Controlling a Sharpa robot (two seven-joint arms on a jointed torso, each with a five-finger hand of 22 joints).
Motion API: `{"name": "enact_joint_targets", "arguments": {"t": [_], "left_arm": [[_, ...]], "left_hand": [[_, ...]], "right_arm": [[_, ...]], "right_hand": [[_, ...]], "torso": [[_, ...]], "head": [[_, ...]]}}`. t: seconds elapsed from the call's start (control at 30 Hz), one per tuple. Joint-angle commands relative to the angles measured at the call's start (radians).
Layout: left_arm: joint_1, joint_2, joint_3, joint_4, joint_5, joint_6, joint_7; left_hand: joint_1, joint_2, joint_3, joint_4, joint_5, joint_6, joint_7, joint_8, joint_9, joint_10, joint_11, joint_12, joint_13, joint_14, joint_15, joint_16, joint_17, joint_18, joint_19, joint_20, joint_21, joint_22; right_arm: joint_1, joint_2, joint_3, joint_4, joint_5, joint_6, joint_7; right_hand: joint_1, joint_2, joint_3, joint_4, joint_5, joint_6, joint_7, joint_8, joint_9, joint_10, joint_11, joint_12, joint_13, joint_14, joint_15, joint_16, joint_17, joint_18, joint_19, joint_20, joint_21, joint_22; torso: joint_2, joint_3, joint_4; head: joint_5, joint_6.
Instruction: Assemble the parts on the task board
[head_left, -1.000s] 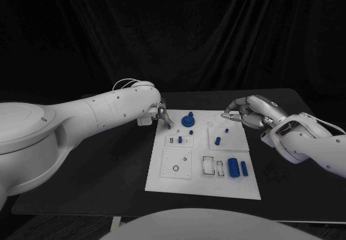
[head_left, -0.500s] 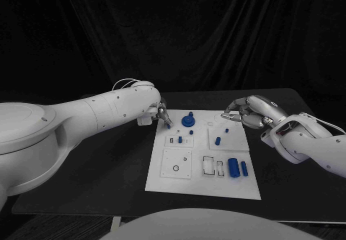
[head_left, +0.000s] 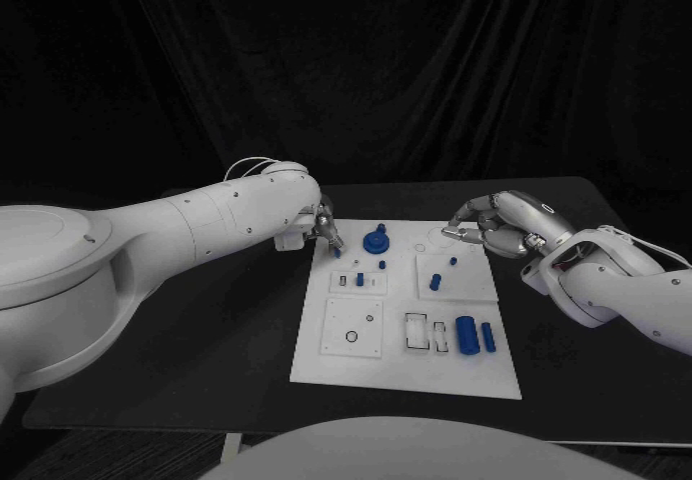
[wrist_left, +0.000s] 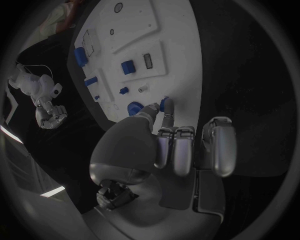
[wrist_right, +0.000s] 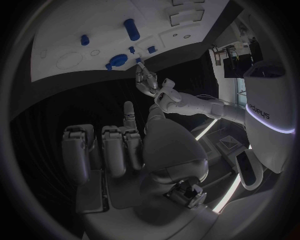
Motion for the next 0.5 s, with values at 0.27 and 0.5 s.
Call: {"name": "enact_joint_targets", "arguments": {"t": [0.27, 0.5], "left_arm": [[-0.002, 0.001, 0.001, 0.001, 0.003, -0.002, 0.032], [-0.002, -0.007, 0.001, 0.010, 0.003, -0.014, 0.038]], "left_hand": [[-0.003, -0.048, 0.152, -0.056, 0.121, -0.035, 0.004, 0.027, 0.090, 0.104, -0.008, 0.003, 0.263, 0.106, -0.007, 0.003, 0.263, 0.006, 0.038, -0.011, -0.007, 0.207], [-0.037, -0.090, 0.304, -0.117, 0.159, -0.045, 0.013, 0.039, 0.146, 0.104, -0.002, 0.003, 0.263, 0.106, -0.003, 0.003, 0.263, 0.006, 0.038, -0.007, -0.007, 0.207]], "right_arm": [[-0.002, 0.000, 0.001, 0.001, -0.002, 0.012, -0.013], [-0.002, 0.000, 0.001, 0.000, -0.002, 0.014, -0.014]], "right_hand": [[0.000, 0.008, -0.008, 0.000, -0.004, -0.001, 0.003, -0.004, -0.002, 0.104, -0.005, 0.001, 0.260, 0.104, -0.003, 0.003, 0.263, 0.000, 0.085, -0.003, -0.004, 0.253], [0.000, 0.009, -0.008, 0.000, -0.004, 0.001, 0.003, -0.004, -0.002, 0.104, -0.005, 0.001, 0.260, 0.104, -0.003, 0.003, 0.263, 0.001, 0.084, -0.003, -0.005, 0.252]], "torso": [[0.000, -0.0002, -0.0005], [0.000, 0.0001, -0.0003]], "head": [[0.002, 0.000], [0.002, 0.000]]}}
